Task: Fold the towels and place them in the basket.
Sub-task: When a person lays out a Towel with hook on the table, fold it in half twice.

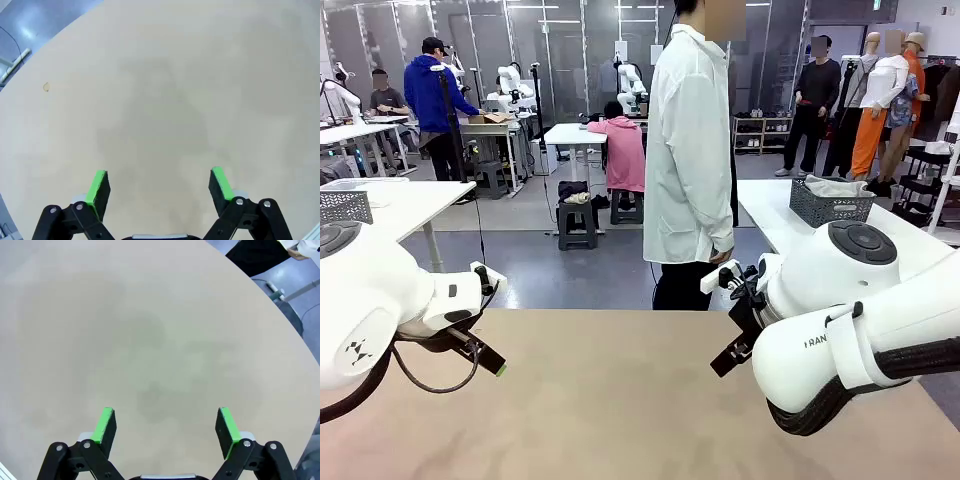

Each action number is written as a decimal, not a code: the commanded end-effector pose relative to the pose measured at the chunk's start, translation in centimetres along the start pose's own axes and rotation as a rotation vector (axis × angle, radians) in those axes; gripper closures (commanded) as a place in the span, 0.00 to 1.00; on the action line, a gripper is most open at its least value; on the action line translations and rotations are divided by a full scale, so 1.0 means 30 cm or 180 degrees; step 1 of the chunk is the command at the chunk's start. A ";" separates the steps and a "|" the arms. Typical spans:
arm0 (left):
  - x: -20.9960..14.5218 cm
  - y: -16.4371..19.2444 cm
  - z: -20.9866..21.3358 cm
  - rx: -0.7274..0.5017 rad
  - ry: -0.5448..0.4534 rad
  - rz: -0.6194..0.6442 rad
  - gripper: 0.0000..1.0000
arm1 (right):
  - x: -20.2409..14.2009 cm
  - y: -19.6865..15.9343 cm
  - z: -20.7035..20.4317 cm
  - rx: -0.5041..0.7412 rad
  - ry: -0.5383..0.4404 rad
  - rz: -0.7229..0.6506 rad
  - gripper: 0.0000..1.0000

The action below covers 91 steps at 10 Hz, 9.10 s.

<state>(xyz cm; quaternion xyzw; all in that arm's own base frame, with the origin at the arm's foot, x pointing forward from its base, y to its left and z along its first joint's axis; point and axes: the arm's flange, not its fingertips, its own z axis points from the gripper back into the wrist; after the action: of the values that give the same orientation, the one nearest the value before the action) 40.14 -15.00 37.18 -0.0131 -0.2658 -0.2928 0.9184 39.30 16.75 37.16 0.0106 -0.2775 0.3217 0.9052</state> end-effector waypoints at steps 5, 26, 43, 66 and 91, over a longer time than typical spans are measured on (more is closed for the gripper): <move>0.000 -0.001 0.000 0.0000 0.0000 -0.0001 0.00 | 0.000 0.000 0.000 0.0000 0.0000 0.0000 0.00; -0.033 0.653 0.973 -0.0356 -0.1258 -0.1708 0.00 | -0.059 -0.459 1.182 0.0749 -0.1004 0.0974 0.00; 0.030 0.759 1.199 -0.0550 -0.1562 -0.1982 0.00 | -0.068 -0.613 1.442 0.0912 -0.1105 0.1234 0.00; 0.030 0.759 1.199 -0.0550 -0.1562 -0.1982 0.00 | -0.068 -0.613 1.442 0.0912 -0.1105 0.1234 0.00; 0.017 0.752 1.202 -0.0898 -0.1331 -0.1974 0.00 | -0.068 -0.613 1.442 0.0912 -0.1105 0.1234 0.00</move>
<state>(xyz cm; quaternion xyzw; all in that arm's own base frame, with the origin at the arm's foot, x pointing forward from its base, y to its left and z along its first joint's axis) 35.49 10.10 71.39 -0.1151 -0.3854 -0.5779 0.7101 27.34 -7.47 75.51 0.1376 -0.3749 0.5122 0.7603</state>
